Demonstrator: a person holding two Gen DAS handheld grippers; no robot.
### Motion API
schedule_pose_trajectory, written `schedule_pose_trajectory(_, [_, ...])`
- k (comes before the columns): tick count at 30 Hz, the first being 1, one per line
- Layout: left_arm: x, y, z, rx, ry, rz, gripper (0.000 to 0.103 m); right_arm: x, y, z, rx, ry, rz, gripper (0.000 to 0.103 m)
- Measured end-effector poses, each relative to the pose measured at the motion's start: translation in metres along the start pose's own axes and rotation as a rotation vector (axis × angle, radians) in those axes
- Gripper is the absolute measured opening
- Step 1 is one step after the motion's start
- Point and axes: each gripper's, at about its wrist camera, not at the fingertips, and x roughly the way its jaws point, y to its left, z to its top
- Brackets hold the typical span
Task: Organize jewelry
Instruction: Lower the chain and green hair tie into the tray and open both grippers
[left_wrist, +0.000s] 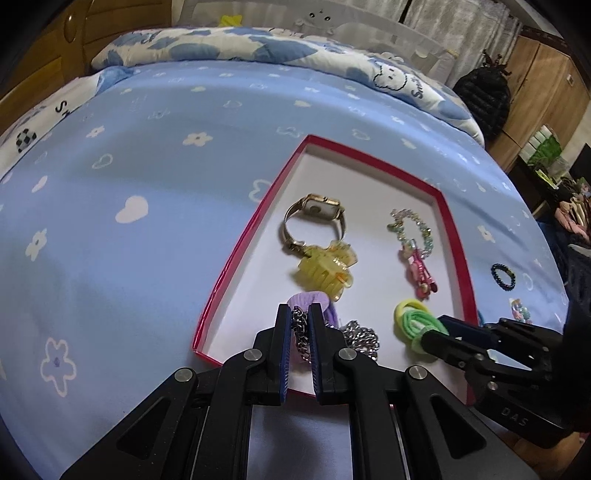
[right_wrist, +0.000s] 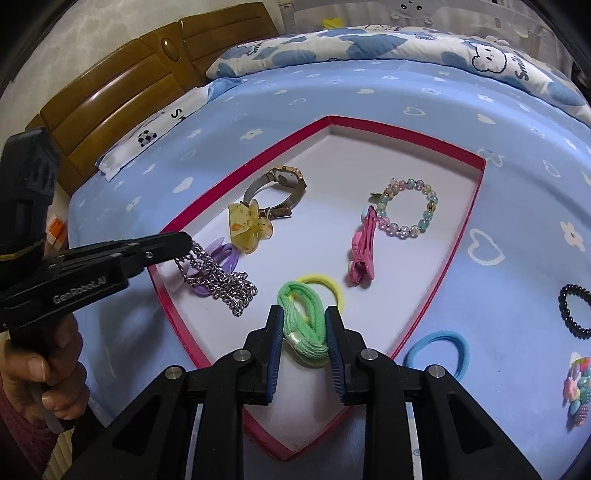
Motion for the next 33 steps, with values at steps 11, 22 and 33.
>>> schedule_pose_trajectory(11, [0.001,0.002,0.0,-0.018,-0.002,0.015,0.019,-0.004,-0.005,0.001,0.037,-0.017,0.026,0.035])
schedule_pose_trajectory(22, [-0.015,0.0,-0.003,-0.01,-0.028,0.007,0.032,-0.013,-0.008,-0.002,0.045,-0.039,0.034,0.044])
schedule_pose_trajectory(33, [-0.039,-0.002,-0.003,-0.017,-0.063,-0.019,0.047,-0.039,-0.014,-0.006,0.08,-0.101,0.035,0.044])
